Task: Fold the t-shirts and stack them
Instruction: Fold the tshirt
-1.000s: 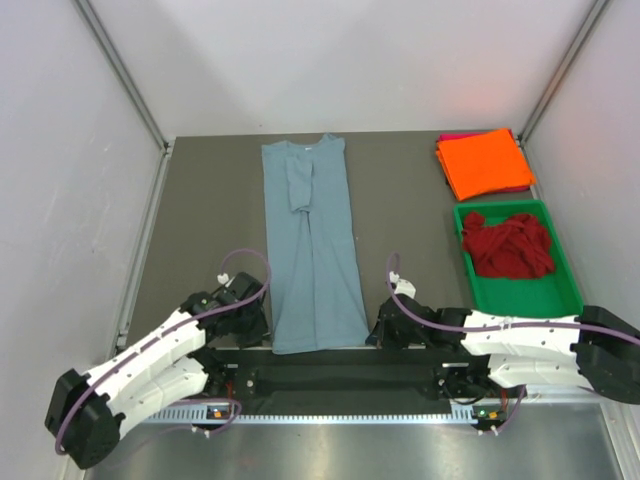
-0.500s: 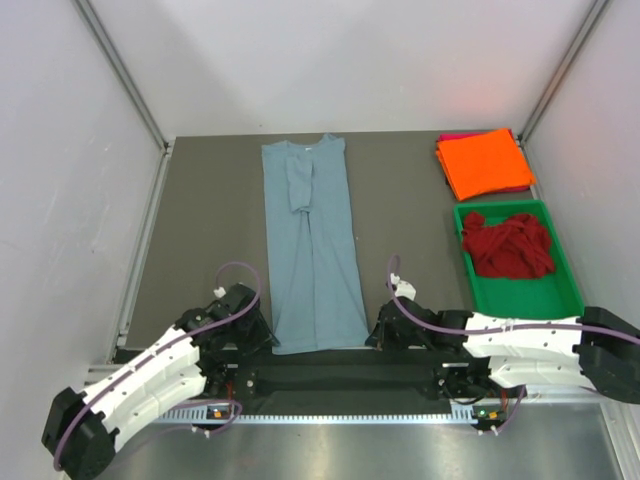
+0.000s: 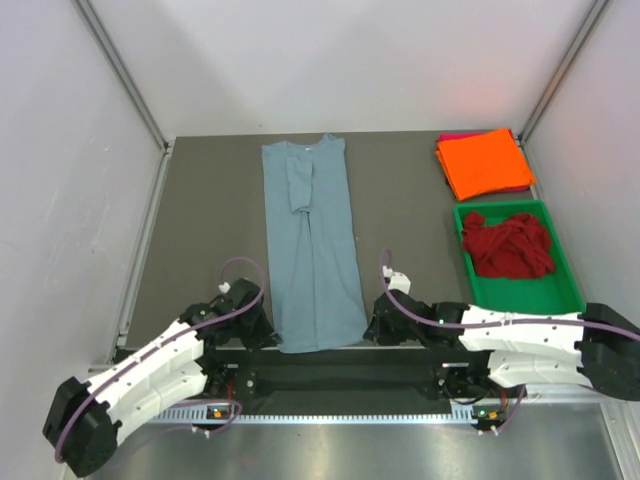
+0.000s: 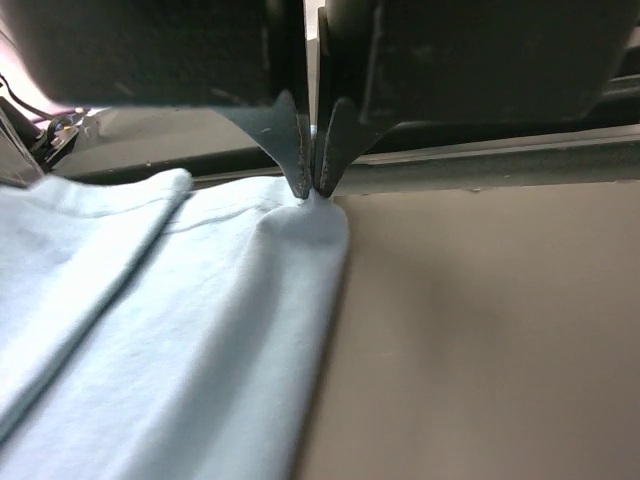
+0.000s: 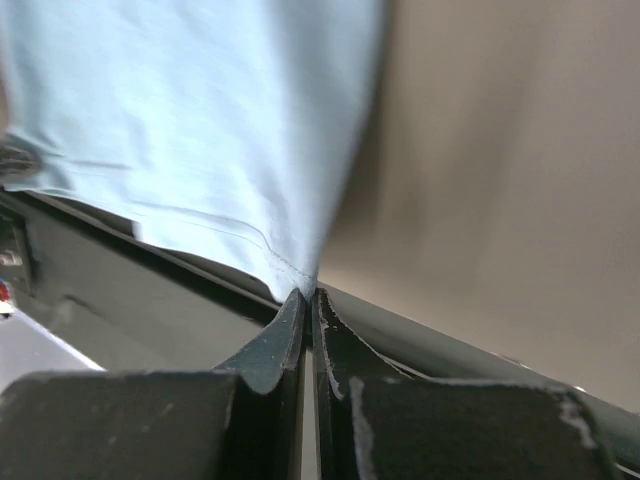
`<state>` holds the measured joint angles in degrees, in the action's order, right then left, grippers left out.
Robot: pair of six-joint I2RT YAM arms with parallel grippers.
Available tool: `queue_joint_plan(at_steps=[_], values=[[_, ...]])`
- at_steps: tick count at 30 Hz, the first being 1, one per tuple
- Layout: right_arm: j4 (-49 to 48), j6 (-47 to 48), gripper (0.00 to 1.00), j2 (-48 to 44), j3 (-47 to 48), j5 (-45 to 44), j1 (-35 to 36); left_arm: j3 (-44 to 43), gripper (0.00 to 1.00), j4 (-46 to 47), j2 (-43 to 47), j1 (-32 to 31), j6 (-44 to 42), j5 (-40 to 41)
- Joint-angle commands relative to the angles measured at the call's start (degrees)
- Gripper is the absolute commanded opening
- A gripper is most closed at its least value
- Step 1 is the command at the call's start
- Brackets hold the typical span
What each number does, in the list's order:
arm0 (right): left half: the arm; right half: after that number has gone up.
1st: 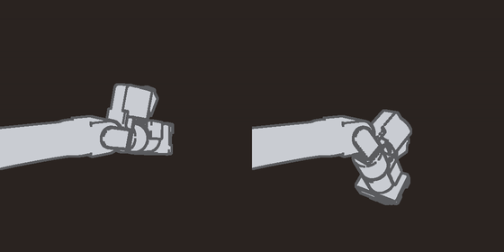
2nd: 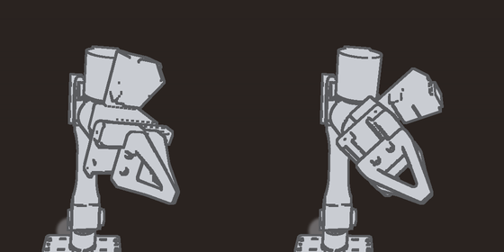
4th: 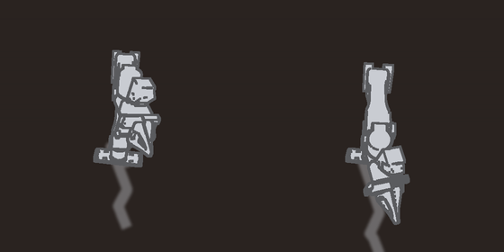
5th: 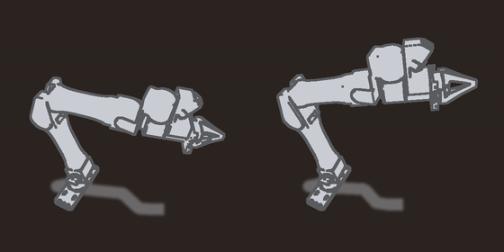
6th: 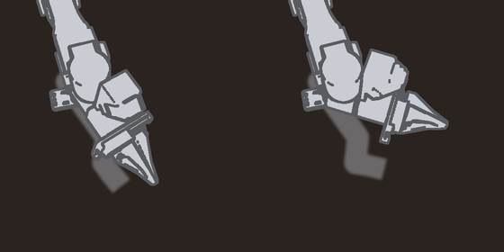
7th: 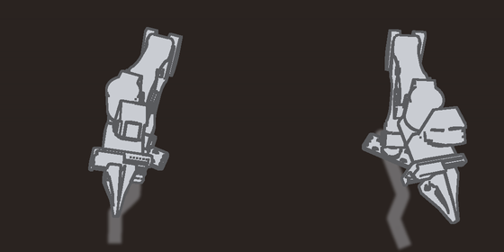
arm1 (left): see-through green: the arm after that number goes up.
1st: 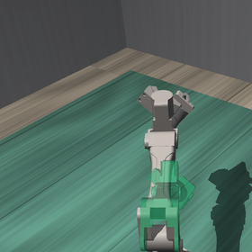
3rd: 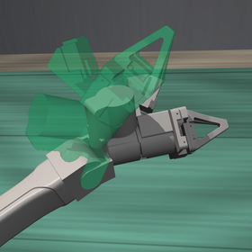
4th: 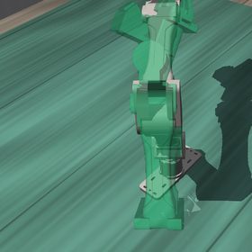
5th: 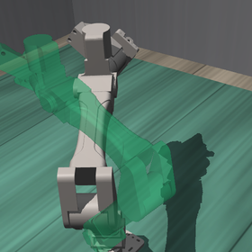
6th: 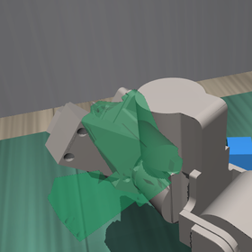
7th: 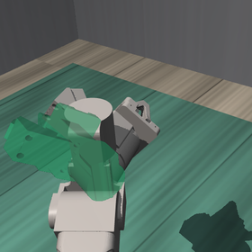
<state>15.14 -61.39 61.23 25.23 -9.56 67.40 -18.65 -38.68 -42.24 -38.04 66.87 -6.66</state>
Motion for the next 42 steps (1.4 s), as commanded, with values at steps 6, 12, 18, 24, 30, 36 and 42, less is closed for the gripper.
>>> queue_joint_plan(at_steps=[6, 12, 18, 24, 30, 36, 42], values=[[3.2, 15.8, 0.00, 5.9, 12.3, -2.0, -5.2, -16.0, 0.00, 3.5, -13.8, 1.9, -7.7, 4.7], [1.0, 30.4, 0.00, 15.9, 22.2, 2.3, -12.3, -22.9, 0.00, 7.4, -24.3, 13.1, -15.4, -0.1], [5.2, 39.6, 0.00, 26.1, 35.8, 6.7, -18.8, -34.6, 0.00, 7.3, -34.6, 18.7, -20.6, 0.5], [5.4, 43.9, 0.00, 35.3, 45.5, 9.3, -23.9, -44.5, 0.00, 6.9, -44.5, 21.8, -23.7, 2.6], [8.2, 47.0, 0.00, 43.0, 56.6, 10.6, -28.3, -52.8, 0.00, 6.5, -52.9, 24.3, -25.6, 5.4], [10.3, 48.6, 0.00, 48.9, 64.4, 11.6, -33.5, -60.8, 0.00, 6.2, -60.7, 26.1, -26.1, 4.1], [7.5, 49.7, 0.00, 52.6, 67.8, 15.8, -35.8, -66.9, 0.00, 5.5, -67.2, 26.8, -25.9, 4.6]])
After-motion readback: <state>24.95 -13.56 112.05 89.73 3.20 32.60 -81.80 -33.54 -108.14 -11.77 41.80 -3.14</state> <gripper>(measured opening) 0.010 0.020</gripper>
